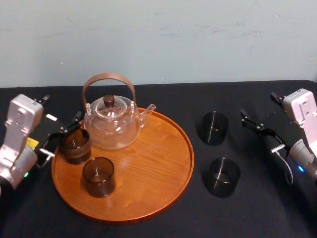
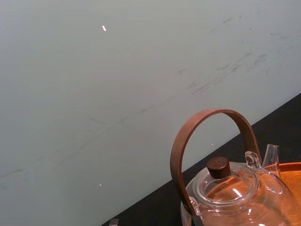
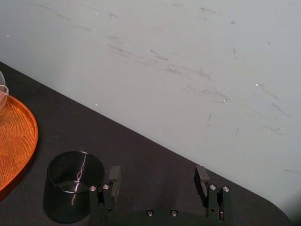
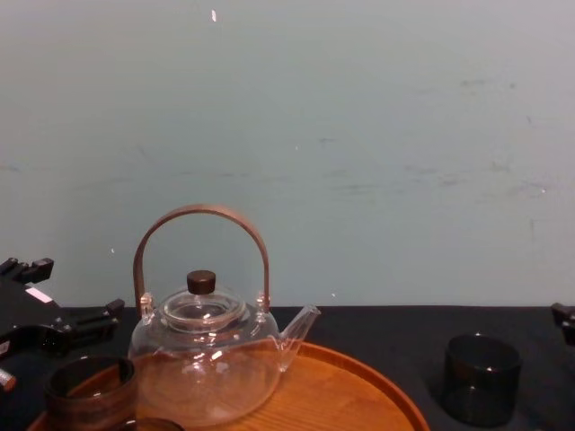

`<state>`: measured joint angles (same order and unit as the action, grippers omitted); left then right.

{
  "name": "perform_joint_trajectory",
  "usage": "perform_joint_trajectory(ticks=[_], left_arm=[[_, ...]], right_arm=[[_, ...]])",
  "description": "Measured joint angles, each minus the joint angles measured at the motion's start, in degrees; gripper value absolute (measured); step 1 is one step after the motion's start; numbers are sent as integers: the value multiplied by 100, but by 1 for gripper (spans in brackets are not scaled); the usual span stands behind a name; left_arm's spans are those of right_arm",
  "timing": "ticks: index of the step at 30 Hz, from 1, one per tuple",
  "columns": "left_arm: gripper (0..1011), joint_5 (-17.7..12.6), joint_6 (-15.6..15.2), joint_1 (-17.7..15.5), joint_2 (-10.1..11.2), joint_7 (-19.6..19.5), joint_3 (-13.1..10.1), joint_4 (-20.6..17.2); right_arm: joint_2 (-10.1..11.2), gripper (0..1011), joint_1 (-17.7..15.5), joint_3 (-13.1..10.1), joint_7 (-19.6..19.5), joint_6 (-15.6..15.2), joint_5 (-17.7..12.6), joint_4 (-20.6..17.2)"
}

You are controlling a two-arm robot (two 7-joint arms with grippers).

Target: Pick up the glass from the table and place it on the tray.

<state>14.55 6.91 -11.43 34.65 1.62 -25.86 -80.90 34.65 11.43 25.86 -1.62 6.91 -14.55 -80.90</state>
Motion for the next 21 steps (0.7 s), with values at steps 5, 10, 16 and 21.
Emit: perform_joint_trajectory(ticks=[5,10,16,21], left_arm=[[1001,0,0,0,0,0,0,0],[1001,0,0,0,0,0,0,0],[1001,0,0,0,0,0,0,0],[1001,0,0,0,0,0,0,0]], right_arm=[[0,1002,0,0,0,0,0,0],[0,1002,0,0,0,0,0,0],[0,1002,0,0,0,0,0,0],[0,1002,0,0,0,0,0,0]])
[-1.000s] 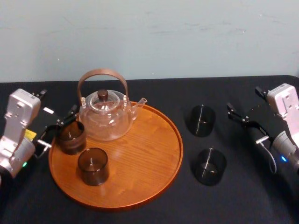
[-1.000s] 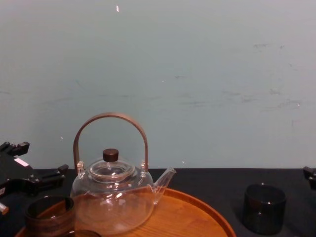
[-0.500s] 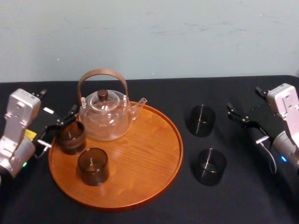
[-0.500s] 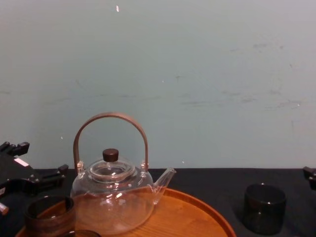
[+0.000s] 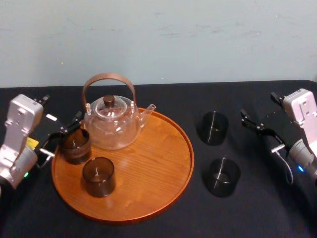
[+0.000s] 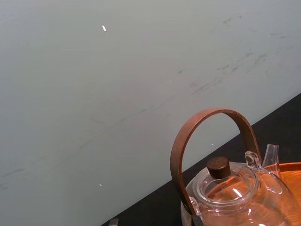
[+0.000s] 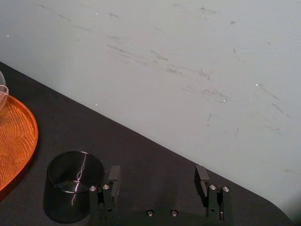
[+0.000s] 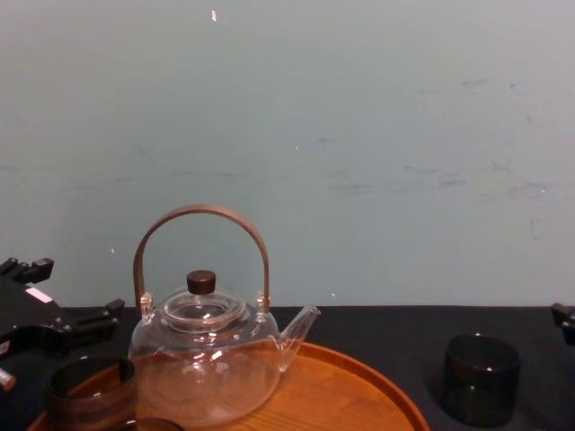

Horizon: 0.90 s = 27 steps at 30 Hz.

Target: Pick up the glass from the table and place it on the tray.

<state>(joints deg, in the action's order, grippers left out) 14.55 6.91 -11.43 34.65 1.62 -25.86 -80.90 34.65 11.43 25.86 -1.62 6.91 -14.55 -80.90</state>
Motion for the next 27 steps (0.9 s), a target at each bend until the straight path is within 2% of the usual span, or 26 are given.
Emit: perform_joint_trajectory(ticks=[20,27], left_arm=[[1002,0,0,0,0,0,0,0],[1001,0,0,0,0,0,0,0]], right_arm=[[-1,1002,-1,-4,5,0,0,0],[84,1002,-189,-197,249,-42,-126,-198]])
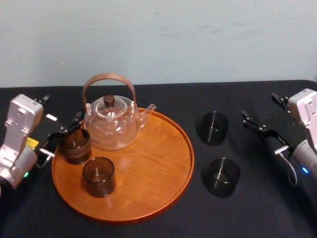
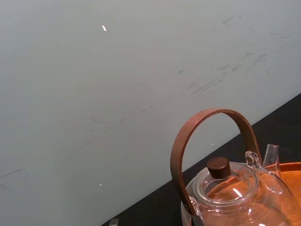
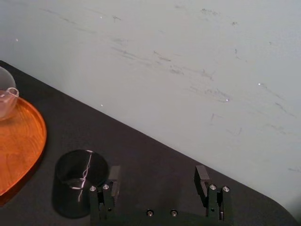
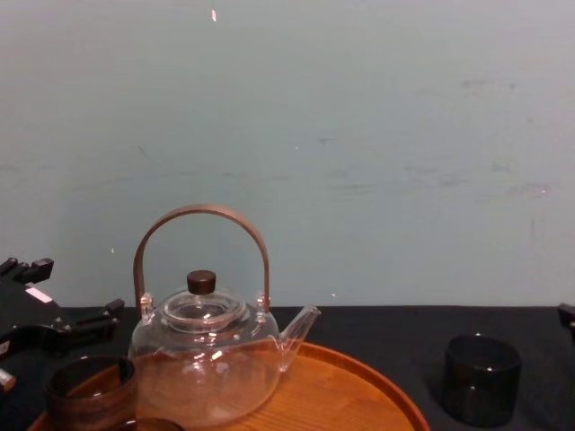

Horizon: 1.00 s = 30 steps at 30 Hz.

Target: Pick up the glass from the table and place it on the tray.

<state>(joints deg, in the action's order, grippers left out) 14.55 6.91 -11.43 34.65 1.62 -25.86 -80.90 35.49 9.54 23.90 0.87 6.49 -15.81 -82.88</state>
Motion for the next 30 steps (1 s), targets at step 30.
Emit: perform_joint_trajectory(ticks=[30], left_arm=[[1001,0,0,0,0,0,0,0]], right_arm=[[909,1002,-1684,-957,875,-780,-818,-1573]])
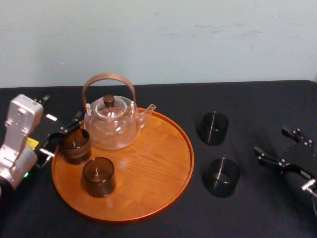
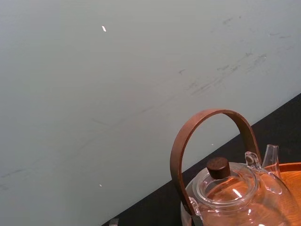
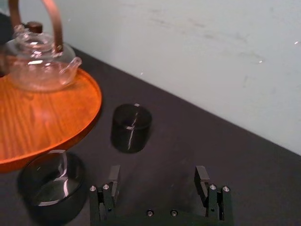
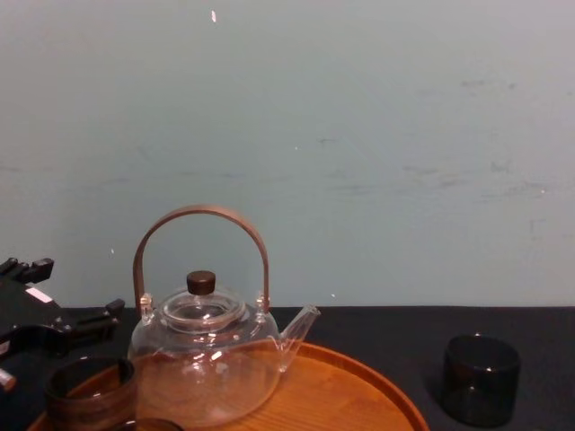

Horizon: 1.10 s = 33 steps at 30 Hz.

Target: Pick up the glass from the table and place it on the tray.

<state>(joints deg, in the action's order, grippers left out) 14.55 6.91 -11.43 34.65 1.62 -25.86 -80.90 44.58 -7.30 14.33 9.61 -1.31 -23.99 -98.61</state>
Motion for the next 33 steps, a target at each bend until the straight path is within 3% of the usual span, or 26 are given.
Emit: perform_joint_trajectory(ticks=[13,18,33], left_arm=[[1001,0,0,0,0,0,0,0],[1001,0,0,0,0,0,0,0],[1001,0,0,0,0,0,0,0]], right_arm=[[322,1002,-375,-116,506,-200,50,-258],[477,1002,-456,-119,863,-200,181,-300],[493,1002,-453,-21,1447,-94,445,-321]])
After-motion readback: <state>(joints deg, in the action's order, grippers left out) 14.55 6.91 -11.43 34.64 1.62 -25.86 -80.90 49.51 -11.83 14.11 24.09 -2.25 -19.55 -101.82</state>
